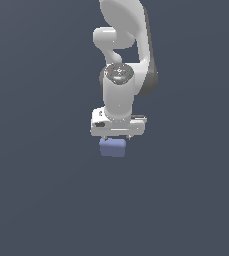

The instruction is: Pick up the object and move it to a goal position.

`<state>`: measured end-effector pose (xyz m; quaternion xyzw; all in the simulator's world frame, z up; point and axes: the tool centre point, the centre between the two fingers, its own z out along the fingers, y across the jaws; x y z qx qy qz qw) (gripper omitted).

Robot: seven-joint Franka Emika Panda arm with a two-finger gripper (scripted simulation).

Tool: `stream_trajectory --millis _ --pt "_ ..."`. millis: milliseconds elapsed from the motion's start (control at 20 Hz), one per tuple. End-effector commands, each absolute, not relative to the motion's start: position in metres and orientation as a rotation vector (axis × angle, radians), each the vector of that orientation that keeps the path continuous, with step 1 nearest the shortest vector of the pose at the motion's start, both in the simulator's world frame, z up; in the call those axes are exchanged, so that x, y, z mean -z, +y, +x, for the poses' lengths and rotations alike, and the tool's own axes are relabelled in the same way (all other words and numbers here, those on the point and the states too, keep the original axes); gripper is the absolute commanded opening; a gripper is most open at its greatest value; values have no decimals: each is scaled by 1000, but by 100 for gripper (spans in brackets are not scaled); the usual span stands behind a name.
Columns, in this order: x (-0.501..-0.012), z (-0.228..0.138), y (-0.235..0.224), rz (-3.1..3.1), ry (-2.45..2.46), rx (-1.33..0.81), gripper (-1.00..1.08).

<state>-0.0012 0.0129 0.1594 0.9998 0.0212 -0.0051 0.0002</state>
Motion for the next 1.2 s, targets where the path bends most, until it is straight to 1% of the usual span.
stream_trajectory --millis 0,500,1150 --pt "-159 -1 13 3140 67 16 100" --pt "-173 6 30 3133 138 -24 100" --pt "-171 5 27 3126 248 -21 100"
